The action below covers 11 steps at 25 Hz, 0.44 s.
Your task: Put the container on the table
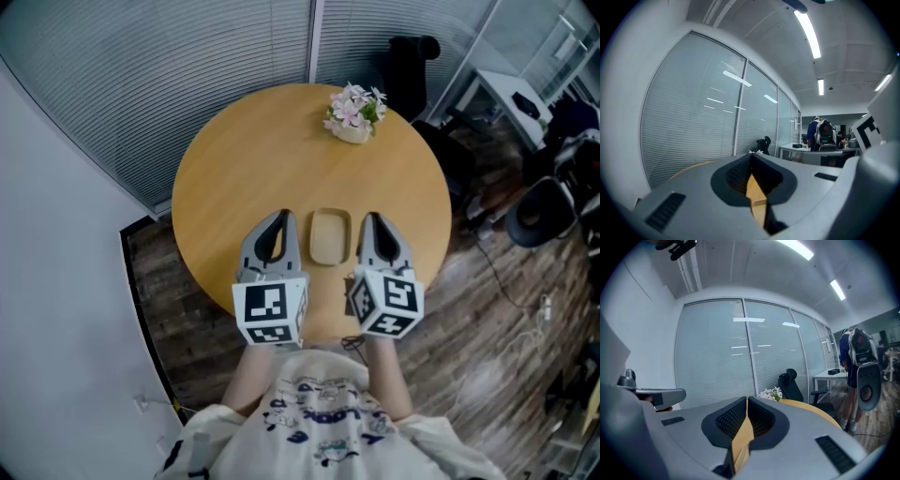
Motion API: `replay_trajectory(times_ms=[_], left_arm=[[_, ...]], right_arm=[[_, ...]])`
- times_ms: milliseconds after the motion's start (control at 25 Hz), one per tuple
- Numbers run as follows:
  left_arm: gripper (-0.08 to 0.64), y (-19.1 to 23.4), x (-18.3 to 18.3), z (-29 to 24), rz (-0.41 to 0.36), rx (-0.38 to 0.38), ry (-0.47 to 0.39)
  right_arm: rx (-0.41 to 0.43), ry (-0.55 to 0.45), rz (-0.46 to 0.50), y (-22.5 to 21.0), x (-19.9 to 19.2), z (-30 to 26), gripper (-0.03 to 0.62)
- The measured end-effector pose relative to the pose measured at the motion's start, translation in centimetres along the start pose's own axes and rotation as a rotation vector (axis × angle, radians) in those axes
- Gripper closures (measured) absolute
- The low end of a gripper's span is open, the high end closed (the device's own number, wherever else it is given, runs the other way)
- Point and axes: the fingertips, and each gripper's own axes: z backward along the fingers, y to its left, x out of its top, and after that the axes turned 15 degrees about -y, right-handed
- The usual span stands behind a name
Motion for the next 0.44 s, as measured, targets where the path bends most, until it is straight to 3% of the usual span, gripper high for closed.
replay_trajectory(times_ms=[440], left_arm=[[0.557,0.26,0.3,0.05,-0.002,-0.006,-0.003]], right_arm=[[-0.003,0.003,0.005,0.03,0.02,-0.12,0.58]])
